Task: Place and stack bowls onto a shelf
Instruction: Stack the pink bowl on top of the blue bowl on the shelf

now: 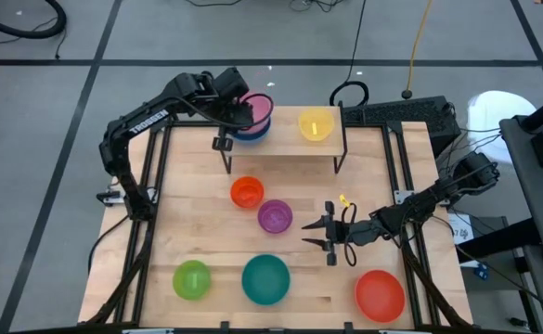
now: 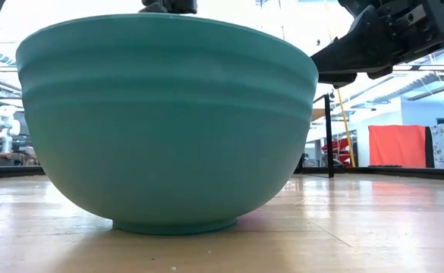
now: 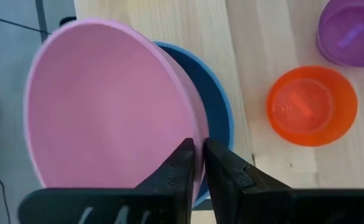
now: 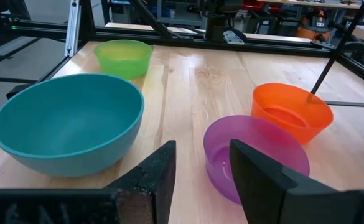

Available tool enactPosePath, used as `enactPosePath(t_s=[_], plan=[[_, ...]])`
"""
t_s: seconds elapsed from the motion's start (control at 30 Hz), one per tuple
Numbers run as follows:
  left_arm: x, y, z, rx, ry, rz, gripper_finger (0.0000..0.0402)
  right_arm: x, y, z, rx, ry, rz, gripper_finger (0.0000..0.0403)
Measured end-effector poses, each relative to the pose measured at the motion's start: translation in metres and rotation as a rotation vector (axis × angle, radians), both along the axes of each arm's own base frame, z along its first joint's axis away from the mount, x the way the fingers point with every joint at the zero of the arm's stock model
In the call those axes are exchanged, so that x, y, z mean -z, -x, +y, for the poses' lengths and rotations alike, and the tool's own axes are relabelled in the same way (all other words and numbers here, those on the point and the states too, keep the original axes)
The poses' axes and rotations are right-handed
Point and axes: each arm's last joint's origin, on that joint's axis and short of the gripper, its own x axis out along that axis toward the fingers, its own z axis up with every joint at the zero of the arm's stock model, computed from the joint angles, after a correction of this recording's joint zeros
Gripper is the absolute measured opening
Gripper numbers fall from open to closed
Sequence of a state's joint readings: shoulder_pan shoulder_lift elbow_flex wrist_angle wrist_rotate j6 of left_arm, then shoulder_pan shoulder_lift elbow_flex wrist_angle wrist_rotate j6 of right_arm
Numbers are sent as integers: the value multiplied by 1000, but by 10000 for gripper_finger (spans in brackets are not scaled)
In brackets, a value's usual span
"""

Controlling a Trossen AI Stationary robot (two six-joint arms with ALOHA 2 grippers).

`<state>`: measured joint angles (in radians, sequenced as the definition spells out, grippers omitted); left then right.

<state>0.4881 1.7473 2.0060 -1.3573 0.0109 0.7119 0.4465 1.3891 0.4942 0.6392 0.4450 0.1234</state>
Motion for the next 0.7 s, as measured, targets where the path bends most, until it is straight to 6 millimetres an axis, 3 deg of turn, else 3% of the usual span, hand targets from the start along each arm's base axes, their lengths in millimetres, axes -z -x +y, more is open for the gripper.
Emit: enactPosePath(t_s=[0.53, 0.7], plan=[[15, -14, 2, 3, 35, 33, 44, 0, 0, 0, 0, 0, 0, 141], [13, -20, -1, -17, 53, -19, 87, 0, 0, 0, -1, 1, 0, 141]])
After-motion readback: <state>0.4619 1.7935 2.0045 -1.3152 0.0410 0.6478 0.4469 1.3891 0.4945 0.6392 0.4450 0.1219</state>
